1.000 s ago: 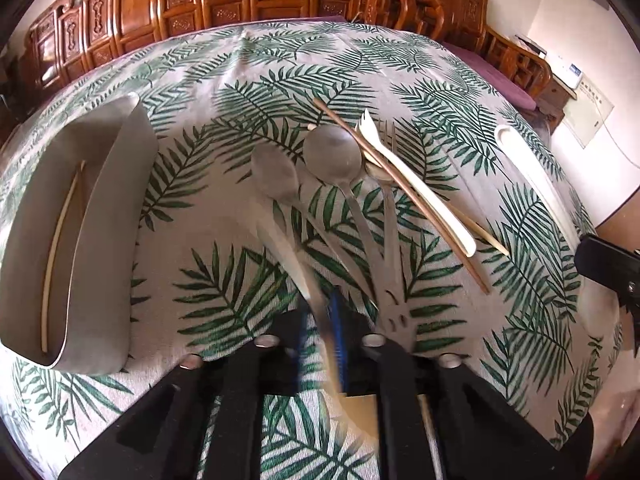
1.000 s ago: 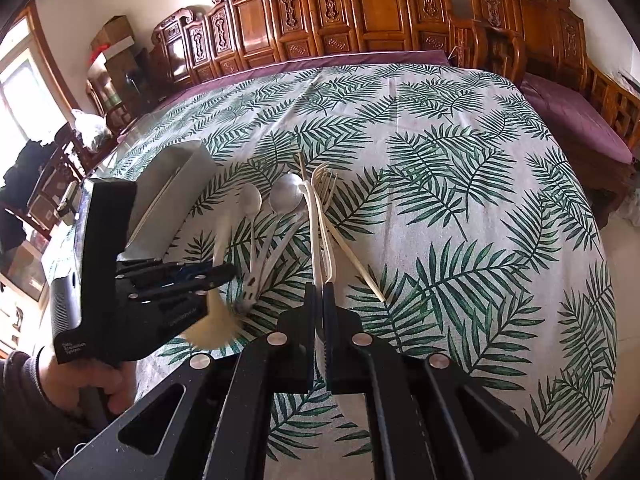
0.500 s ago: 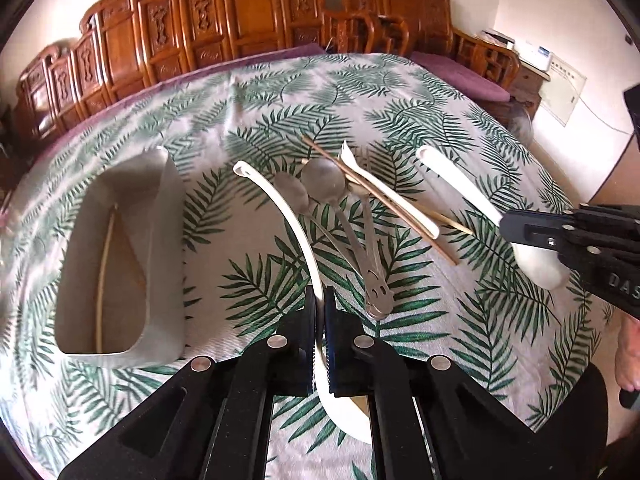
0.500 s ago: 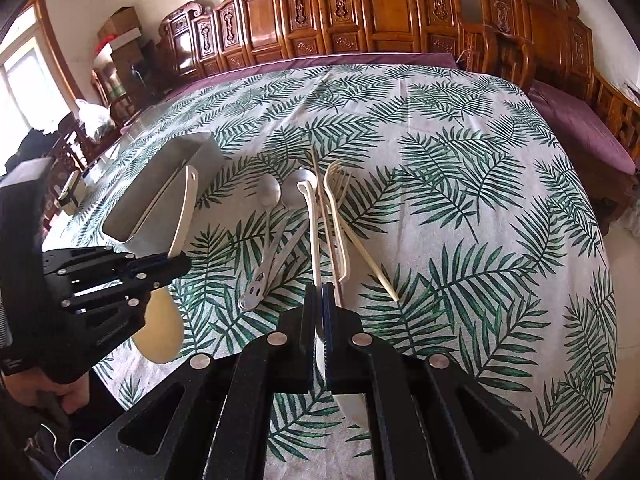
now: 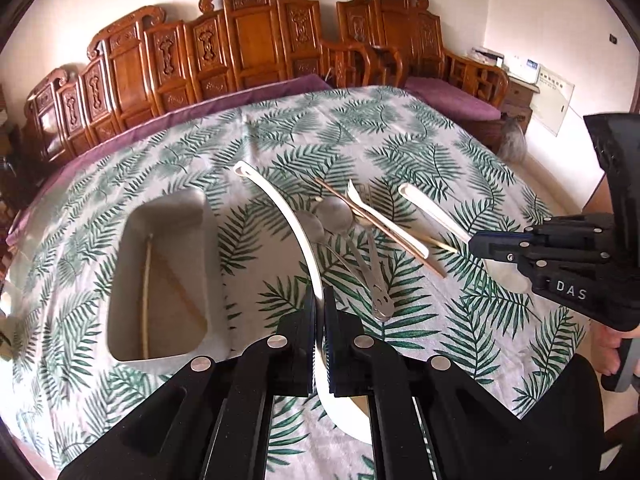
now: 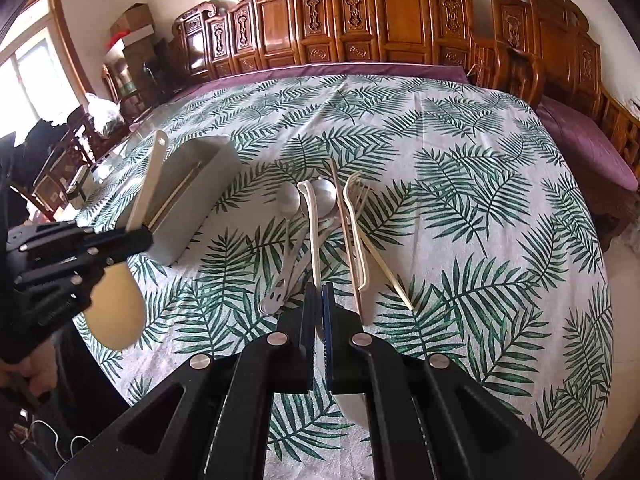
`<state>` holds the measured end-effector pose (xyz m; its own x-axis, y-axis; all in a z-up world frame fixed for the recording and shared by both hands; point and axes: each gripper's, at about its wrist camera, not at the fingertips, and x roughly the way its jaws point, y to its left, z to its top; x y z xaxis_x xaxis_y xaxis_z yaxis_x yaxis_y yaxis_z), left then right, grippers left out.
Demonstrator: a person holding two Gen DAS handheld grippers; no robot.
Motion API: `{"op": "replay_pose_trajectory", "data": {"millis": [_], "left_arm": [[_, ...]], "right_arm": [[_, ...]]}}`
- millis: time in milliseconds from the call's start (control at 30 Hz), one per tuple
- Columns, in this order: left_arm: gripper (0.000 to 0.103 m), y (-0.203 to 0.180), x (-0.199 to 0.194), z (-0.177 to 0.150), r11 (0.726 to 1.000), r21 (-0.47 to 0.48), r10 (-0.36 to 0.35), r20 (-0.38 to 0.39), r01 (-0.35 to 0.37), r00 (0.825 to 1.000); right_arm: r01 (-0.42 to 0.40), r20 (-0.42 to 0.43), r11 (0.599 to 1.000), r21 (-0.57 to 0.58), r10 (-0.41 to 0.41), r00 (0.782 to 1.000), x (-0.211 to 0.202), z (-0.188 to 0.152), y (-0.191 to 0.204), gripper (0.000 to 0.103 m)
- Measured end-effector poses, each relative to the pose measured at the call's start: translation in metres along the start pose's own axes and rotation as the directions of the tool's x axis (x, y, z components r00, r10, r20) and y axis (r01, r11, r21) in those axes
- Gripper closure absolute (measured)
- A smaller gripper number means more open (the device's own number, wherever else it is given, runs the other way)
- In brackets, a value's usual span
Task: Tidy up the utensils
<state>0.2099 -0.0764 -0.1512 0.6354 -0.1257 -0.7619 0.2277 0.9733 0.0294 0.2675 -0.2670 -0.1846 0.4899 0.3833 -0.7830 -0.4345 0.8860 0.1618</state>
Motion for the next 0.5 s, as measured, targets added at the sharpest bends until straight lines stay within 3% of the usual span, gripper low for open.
{"op": "replay_pose_trajectory", "data": {"millis": [500], "left_arm": [[0.100, 0.052, -0.023, 0.002, 0.999, -0.038, 0.036, 0.038, -0.034, 0.999]], "right_arm": [[-0.025, 0.026, 1.000, -0.015, 0.025, 0.999, -0.002, 0.020, 0.034, 0.099]]}}
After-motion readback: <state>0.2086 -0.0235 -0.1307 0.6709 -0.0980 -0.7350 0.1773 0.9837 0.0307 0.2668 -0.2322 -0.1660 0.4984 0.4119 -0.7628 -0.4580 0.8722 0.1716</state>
